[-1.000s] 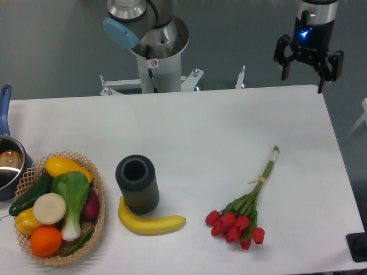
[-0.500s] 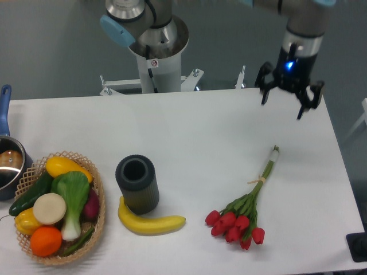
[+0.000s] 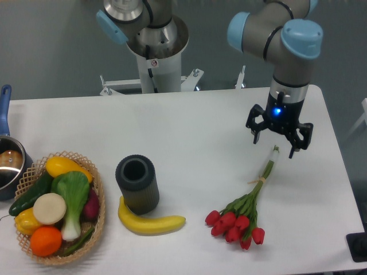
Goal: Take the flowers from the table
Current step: 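Move the open gripper down toward the red tulips' green stems, then lower the gripper around the tulip stems and close it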
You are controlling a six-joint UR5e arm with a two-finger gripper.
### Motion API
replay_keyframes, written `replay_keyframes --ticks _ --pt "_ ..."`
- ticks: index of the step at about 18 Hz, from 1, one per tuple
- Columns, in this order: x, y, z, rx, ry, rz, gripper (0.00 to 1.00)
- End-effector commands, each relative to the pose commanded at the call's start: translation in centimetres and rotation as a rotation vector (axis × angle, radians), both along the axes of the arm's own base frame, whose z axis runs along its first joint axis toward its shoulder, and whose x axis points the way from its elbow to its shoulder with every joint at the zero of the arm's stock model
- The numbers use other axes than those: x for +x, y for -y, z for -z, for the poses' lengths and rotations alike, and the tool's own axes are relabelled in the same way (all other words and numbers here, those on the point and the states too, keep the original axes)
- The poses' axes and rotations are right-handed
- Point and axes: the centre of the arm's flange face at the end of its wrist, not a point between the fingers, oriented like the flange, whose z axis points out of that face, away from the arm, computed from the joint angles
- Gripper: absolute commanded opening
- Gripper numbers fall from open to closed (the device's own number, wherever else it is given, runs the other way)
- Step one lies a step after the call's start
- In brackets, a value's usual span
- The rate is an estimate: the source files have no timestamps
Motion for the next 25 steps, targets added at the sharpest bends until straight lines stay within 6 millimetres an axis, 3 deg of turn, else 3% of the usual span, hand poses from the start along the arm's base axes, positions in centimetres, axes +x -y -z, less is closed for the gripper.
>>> replay_keyframes --ticks 9,15,25 --pt "-1.2 -1.6 6.1 -0.025 0.088 -0.002 1.00" --pt "-2.3 -2.7 7.2 -0.026 0.092 0.009 1.00" --pt "-1.3 -4.4 11.1 -0.049 0.145 0.041 1.00"
